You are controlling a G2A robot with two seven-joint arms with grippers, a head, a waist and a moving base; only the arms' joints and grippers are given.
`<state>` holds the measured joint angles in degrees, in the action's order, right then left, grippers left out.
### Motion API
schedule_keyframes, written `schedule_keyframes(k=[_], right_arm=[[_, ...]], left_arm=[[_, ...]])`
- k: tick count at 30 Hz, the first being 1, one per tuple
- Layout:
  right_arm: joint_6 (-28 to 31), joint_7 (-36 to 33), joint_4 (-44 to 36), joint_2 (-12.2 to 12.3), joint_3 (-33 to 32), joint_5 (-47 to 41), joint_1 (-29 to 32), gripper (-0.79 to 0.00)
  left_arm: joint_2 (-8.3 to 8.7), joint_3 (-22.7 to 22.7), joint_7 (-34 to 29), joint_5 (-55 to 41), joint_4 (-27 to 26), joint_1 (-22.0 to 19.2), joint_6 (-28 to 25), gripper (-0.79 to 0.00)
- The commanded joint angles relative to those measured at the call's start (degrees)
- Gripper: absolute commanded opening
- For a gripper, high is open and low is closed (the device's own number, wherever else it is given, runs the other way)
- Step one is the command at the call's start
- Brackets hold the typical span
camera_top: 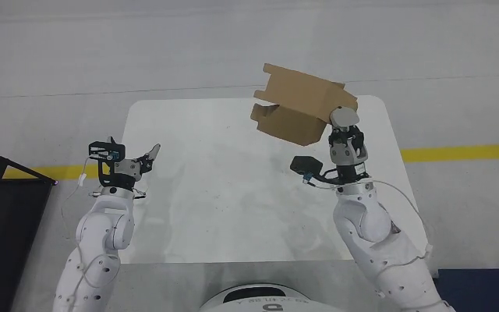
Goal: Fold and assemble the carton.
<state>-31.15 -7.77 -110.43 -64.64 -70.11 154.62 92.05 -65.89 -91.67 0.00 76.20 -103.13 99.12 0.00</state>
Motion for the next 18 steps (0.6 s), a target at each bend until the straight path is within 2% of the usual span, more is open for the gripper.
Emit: schedule_keyframes(k=[1,14,16,18], right_arm=[[0.0,0.3,0.0,0.0,0.0,-0.1,0.0,-0.785],[0.3,0.4,-0.1,0.0,0.1,-0.9,0.1,-0.785],[1.6,4.6,-2.5,-0.3,1.3,-13.5,-1.0,-0.785],[7.0,7.3,-1.2,-0.5,0.6,-26.0,-2.9,-0.785]], left_arm=[[0.0,0.0,0.0,0.0,0.0,0.0,0.0,0.0],[0.0,0.0,0.0,0.0,0.0,0.0,0.0,0.0],[0.0,0.0,0.0,0.0,0.0,0.0,0.0,0.0],[0.0,0.0,0.0,0.0,0.0,0.0,0.0,0.0]])
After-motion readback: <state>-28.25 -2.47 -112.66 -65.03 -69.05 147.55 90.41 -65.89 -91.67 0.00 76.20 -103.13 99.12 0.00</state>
